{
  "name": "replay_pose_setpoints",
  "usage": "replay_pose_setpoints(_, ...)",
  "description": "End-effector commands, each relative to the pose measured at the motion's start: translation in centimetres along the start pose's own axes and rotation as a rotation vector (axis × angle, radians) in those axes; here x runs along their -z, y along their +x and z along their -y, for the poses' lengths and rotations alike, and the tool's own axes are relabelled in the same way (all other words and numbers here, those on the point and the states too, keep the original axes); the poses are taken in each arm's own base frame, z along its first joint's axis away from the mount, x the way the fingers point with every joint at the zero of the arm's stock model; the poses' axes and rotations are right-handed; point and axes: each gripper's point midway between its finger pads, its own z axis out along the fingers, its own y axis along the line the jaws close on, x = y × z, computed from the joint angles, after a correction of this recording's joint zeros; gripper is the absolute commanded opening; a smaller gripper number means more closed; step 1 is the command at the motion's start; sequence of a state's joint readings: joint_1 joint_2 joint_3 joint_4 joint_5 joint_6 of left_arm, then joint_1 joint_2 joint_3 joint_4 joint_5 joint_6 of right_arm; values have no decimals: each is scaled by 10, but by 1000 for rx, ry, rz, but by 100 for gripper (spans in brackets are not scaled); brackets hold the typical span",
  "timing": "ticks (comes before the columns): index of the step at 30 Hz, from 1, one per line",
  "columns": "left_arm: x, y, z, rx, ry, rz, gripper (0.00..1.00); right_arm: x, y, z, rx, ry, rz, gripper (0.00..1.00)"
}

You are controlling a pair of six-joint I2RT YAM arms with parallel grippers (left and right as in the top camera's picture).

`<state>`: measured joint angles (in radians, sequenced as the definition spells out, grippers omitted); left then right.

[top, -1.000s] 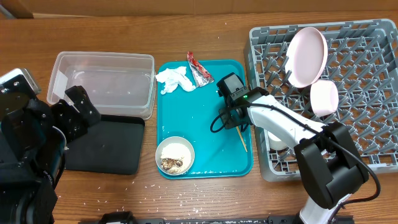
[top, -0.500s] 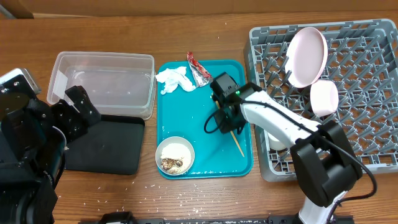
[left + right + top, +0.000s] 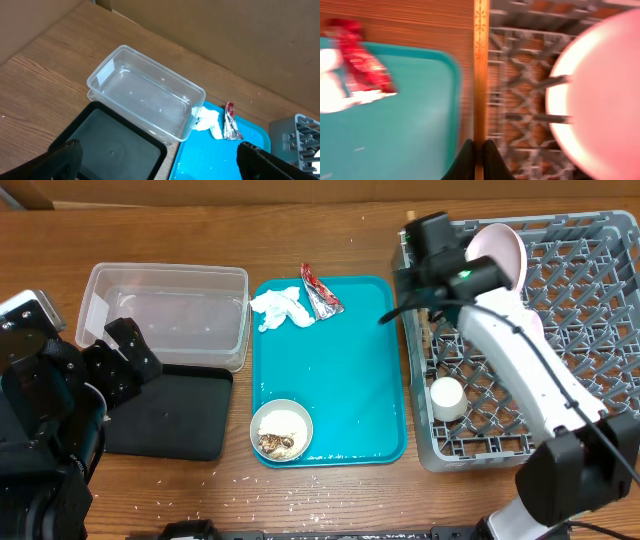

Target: Sort waste into correct bins and load items into the dishwasher

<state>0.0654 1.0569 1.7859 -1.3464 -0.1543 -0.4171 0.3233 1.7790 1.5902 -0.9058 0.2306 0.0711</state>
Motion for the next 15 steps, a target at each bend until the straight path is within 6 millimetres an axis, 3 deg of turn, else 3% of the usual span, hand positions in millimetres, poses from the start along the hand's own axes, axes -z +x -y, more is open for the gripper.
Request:
replay_pose_setpoints(1,2,-4,1,11,0,14,100,-31,19,4,37,-49,-88,4)
replay_pose_setpoints(4,2,-4,1,12,1,14,100,-46,29,3,38,-51,-133,4)
replay_pose_setpoints(6,2,-4,1,12,1,14,100,-47,30,3,37,-51,-136,9)
replay_pose_setpoints(7,2,-4,1,11,0,14,100,-42,28,3,35,-53,-129,26)
replay_pose_setpoints(8,2,-4,1,11,0,14,100,-38,25,2,27,-54,-123,37)
replay_pose_setpoints(9,2,-4,1,11,0,14,100,-31,21,2,12,-55,-113,39)
replay_pose_setpoints(13,2,-4,1,11,0,14,100,17,3,0,-59,-77,-58,44)
replay_pose_setpoints(15,2,-4,1,11,0,14,100,84,-11,-9,-73,-173,27,47)
